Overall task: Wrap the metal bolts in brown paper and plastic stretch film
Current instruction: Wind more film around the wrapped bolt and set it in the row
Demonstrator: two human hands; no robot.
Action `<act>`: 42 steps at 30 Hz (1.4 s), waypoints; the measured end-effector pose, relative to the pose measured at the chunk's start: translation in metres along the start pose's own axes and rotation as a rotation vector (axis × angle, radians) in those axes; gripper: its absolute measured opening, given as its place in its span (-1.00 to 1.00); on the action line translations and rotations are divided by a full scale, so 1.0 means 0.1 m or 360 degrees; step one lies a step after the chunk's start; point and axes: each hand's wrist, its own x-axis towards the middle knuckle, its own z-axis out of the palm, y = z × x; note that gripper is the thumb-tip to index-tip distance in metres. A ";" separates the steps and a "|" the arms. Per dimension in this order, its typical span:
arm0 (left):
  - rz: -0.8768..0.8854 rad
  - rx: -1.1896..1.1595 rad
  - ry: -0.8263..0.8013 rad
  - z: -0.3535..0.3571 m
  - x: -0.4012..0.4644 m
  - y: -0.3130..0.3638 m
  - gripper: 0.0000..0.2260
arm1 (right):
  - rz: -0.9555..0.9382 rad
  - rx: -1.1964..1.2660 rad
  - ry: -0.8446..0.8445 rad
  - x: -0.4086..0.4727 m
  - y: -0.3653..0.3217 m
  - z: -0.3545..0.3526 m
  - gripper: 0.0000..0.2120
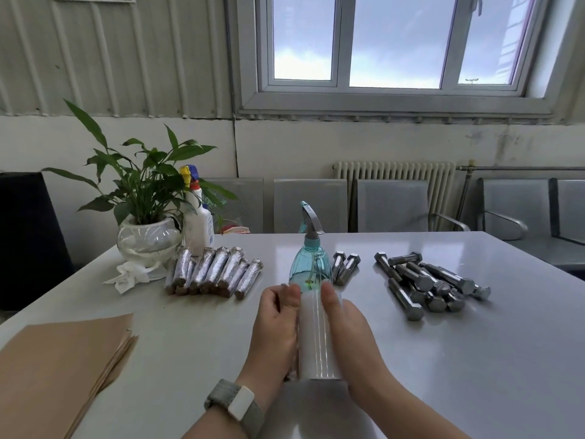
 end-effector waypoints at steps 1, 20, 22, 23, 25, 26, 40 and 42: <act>-0.0028 -0.0050 0.0001 0.02 -0.02 -0.01 -0.50 | 0.0028 -0.0020 0.0049 0.00 0.02 0.01 -0.25; -0.0100 0.0014 -0.0102 -0.10 0.03 0.00 -0.52 | 0.0158 0.0080 0.0005 0.01 0.04 -0.08 -0.33; -0.0043 0.0077 -0.0006 -0.09 0.03 0.01 -0.53 | 0.0075 0.0042 0.0069 -0.01 0.03 -0.05 -0.31; -0.0025 0.0106 0.0012 -0.08 0.03 0.01 -0.52 | 0.0034 0.0023 0.0093 -0.02 0.02 -0.04 -0.31; -0.0057 0.0036 0.0024 -0.04 0.00 0.02 -0.50 | -0.0050 -0.0032 0.0135 -0.05 0.01 -0.01 -0.31; -0.0114 -0.0078 0.0021 -0.02 -0.02 0.02 -0.50 | -0.0076 -0.0051 0.0160 -0.06 0.02 0.00 -0.31; -0.0308 -0.0436 -0.0145 0.05 -0.02 0.06 -0.57 | 0.0345 0.0284 -0.0107 0.05 0.05 -0.08 -0.29; -0.0289 -0.0372 -0.0131 -0.01 0.02 0.05 -0.55 | 0.0394 0.0404 -0.0230 0.02 0.06 -0.07 -0.31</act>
